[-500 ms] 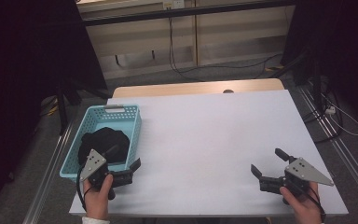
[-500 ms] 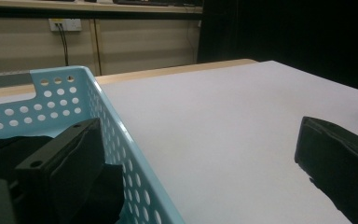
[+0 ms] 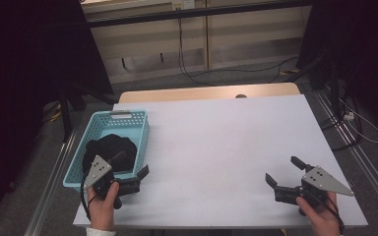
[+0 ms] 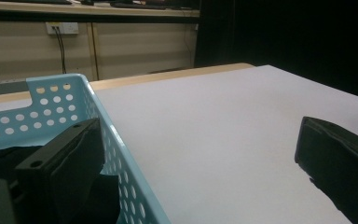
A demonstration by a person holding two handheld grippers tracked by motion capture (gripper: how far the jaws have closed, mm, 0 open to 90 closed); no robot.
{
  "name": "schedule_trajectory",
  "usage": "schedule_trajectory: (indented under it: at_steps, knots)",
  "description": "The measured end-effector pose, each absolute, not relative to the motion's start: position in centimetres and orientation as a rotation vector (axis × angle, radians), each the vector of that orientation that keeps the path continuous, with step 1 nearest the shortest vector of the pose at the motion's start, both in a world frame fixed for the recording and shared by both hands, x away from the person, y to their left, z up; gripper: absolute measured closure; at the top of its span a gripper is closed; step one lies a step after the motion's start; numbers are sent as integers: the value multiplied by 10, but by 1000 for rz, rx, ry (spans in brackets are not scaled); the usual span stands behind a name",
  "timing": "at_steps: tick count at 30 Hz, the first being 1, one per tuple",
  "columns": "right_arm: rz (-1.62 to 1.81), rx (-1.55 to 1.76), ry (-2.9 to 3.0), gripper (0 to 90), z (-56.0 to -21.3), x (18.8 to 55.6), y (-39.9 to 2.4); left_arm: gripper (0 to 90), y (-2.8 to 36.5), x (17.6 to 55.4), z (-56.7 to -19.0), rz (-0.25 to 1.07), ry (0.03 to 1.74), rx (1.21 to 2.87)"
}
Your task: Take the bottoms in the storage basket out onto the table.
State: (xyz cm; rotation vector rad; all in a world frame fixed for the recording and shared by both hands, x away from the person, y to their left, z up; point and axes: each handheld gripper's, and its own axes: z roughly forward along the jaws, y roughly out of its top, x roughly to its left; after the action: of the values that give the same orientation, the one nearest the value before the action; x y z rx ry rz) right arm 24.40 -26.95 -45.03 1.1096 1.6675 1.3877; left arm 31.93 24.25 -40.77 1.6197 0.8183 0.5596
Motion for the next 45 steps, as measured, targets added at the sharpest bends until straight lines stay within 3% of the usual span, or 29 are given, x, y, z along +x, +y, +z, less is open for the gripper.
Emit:
schedule_trajectory:
  at_steps: [33,45]
  knots:
    - [1394,1103,1682,0,-452,245,-268,17,269,368,-361,620,865,1613]
    - [1392,1102,1683,0,-452,244,-268,20,289,394,-367,658,938,1673]
